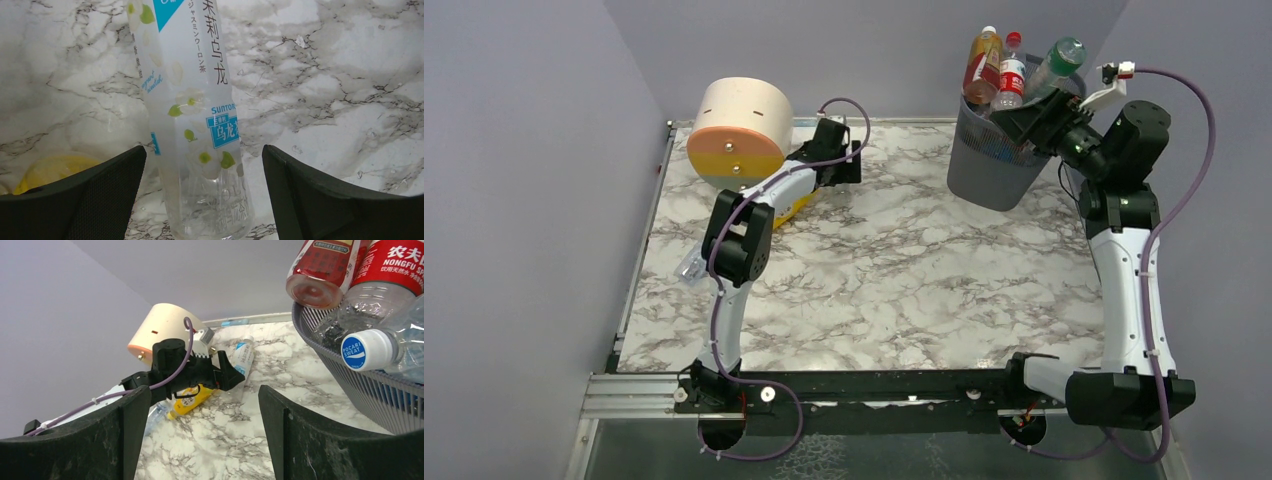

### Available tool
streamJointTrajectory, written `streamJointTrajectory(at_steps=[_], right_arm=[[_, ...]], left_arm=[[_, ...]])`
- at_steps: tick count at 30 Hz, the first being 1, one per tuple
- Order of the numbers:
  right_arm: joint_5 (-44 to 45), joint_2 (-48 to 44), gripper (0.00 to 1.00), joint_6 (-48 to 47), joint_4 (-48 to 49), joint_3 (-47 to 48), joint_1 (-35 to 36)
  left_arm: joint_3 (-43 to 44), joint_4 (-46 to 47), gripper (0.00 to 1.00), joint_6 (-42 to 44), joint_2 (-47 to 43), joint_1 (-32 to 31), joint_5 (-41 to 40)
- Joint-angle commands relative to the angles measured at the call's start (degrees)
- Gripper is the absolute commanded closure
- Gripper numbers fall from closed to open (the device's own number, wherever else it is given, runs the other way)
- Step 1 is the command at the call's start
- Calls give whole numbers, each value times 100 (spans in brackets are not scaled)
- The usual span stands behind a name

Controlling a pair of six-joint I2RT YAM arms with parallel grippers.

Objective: Put the plastic bottles in the bin
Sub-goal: Pick up the plastic bottle at the center of the board.

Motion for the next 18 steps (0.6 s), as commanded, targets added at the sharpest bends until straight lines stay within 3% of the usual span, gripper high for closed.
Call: streamJointTrajectory(at_steps=[1, 7, 12, 18], right_arm=[[-382, 68, 19, 11, 164, -38, 20], [-409, -25, 19, -12, 193, -228, 20], [-513, -8, 19, -112, 76, -296, 18], [-716, 42, 19, -135, -26, -286, 28]], left_arm=[[-134, -55, 11, 93, 151, -100, -207], [-38, -109, 23, 101, 286, -225, -90], [-285, -135, 42, 0, 71, -311, 48], [-828, -136, 44, -57, -572, -560, 462]])
